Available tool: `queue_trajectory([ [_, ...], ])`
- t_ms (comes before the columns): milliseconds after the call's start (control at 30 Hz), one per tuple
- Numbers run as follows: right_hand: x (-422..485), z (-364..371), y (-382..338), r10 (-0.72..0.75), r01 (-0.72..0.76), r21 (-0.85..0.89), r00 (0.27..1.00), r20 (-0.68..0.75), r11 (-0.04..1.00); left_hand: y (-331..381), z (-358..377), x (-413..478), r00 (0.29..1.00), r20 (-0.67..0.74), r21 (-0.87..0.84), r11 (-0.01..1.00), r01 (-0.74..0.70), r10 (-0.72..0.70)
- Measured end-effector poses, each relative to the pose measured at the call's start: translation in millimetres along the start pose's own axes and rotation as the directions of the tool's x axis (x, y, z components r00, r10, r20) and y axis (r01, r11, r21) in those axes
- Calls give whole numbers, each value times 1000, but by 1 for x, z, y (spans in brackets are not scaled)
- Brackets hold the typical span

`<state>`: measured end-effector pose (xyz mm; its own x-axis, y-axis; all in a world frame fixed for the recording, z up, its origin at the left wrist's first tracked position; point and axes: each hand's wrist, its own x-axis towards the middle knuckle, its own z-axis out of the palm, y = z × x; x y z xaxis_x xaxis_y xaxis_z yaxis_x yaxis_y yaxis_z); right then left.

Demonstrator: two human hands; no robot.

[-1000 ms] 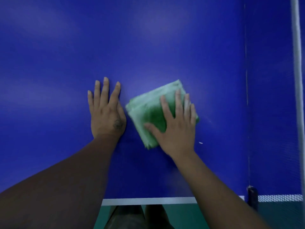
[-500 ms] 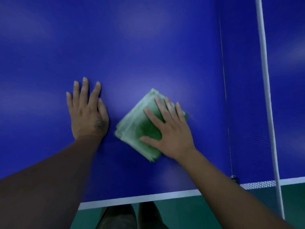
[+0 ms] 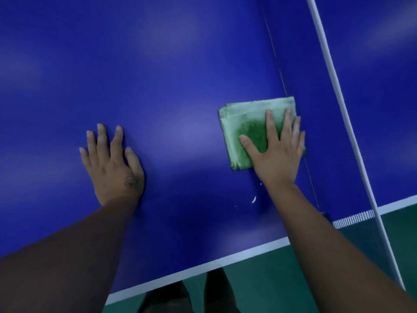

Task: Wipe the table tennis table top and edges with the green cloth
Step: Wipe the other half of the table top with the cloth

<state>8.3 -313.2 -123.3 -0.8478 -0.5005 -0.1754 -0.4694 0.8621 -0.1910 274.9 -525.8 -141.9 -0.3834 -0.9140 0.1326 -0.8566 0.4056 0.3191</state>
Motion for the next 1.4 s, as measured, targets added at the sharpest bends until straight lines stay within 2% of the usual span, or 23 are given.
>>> queue_trajectory([
  [167,-75,15,6,156,-157,-10,987,-35,988,-4,3,1,999,-43,36,999,-29,30],
  [267,-123,27,-5,192,-193,-7,981,-38,981,-4,2,0,999,-23,54,998,-30,31],
  [433,-215,41,15,1,0,-65,1000,11,998,-6,-2,0,998,51,67,997,-26,23],
  [533,-243,33,50,-45,49,-62,997,56,997,-6,-4,0,996,83,73,997,-18,12],
  [633,-228,22,61,-17,23,-80,997,82,997,-7,-4,0,996,88,73,997,-21,14],
  [767,-173,20,19,87,-80,-104,994,60,991,-10,0,1,997,75,75,997,-17,12],
  [900,-101,13,-13,-28,33,-62,997,76,998,-8,-2,1,997,72,96,995,-23,16],
  [967,-75,4,-6,-33,35,-29,997,73,999,-7,-3,1,998,65,110,994,-25,18],
  [1067,-72,-1,13,80,-81,17,996,46,997,-7,-2,0,998,67,114,993,-23,15],
  [1133,-96,2,18,220,-220,52,976,3,974,-7,-1,0,997,75,114,993,-25,17],
  [1267,-168,30,-14,554,-539,152,828,-83,828,-6,-3,0,996,93,110,994,-21,11],
  [1300,-185,40,-29,572,-558,145,816,-85,817,-6,-4,0,995,96,107,994,-20,10],
  [1333,-203,50,-44,543,-533,116,836,-84,838,-5,-5,0,995,98,105,994,-23,13],
  [1400,-238,65,-67,372,-371,24,927,-50,928,-5,-5,-1,995,95,96,995,-32,23],
])
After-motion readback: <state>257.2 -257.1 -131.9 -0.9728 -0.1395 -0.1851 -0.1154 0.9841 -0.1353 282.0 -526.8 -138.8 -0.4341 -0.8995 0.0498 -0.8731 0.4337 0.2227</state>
